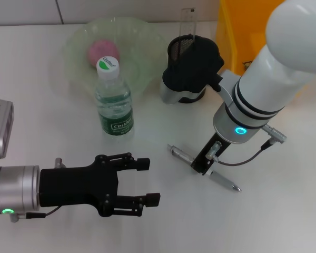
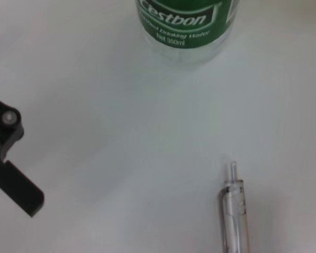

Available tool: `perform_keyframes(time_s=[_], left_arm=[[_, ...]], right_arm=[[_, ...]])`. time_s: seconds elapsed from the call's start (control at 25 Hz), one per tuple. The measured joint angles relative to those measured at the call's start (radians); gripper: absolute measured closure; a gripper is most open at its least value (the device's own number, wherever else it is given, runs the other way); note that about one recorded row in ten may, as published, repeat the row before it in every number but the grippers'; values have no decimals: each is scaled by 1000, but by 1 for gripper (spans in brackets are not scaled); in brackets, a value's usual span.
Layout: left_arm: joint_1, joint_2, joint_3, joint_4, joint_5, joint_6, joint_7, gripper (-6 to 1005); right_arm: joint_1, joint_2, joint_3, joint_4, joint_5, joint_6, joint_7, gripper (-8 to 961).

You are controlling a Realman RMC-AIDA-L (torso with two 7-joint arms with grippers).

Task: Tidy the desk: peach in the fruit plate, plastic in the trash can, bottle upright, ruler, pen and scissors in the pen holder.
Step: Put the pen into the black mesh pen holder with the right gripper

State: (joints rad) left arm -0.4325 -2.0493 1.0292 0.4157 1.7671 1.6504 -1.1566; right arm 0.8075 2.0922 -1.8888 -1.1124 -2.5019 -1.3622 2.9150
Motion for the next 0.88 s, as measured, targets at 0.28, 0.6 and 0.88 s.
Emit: perform_keyframes(time_s=[0.28, 0.6, 0.88], left_arm=[[6, 0, 0, 0, 0, 0, 1, 153], [12, 1, 0, 0, -5, 3, 2, 153], [12, 0, -4, 0, -8, 4, -2, 153]], right_arm=[[-74, -1, 60, -85, -1, -14, -46, 826], [-312, -1, 515, -293, 205, -26, -369, 801], [-482, -9, 800, -156, 869, 71, -933, 780]])
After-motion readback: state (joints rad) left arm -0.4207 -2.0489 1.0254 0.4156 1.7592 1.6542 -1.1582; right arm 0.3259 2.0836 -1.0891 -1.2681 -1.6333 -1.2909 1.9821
